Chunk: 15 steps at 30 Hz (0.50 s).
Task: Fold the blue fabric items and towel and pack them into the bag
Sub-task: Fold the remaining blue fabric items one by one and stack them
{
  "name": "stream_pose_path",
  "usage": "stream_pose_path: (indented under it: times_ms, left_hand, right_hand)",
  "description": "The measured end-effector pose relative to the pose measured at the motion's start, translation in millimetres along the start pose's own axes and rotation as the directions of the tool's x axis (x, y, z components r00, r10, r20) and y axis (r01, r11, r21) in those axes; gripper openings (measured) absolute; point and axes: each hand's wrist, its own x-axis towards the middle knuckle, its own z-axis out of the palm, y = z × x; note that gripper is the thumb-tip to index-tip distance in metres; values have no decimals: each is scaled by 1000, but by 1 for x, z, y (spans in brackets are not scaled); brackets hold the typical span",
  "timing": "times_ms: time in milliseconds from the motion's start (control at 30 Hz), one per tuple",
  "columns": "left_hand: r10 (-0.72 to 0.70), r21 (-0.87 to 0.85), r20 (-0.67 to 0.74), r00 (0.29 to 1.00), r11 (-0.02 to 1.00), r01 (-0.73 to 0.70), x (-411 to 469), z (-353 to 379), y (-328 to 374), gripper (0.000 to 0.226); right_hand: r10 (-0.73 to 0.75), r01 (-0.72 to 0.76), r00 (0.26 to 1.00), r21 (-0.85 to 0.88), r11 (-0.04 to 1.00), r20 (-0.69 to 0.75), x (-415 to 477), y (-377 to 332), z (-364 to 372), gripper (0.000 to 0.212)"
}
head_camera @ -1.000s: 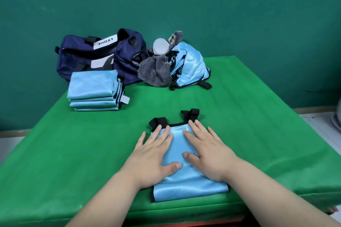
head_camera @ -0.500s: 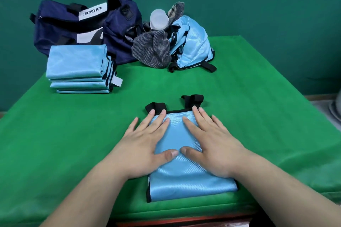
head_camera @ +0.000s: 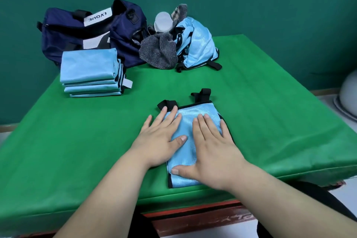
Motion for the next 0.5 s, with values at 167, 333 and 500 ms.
stream_pose_path:
  times_ms: [167,333,500]
  left_hand:
    - [1,4,-18,1000,1000,-1,-1,0,0,71]
    - [9,11,-27,1000,1000,-8,-1,1,0,78]
    - [15,21,-26,1000,1000,-15,-2,1,0,76]
  right_hand:
    - [-14,14,1000,-36,999,13,-16,-1,6,137]
    - [-70,73,995,-42,996,72,-12,9,-5,122]
    - [-6,7,1000,134,991,-9,28,46,-15,86]
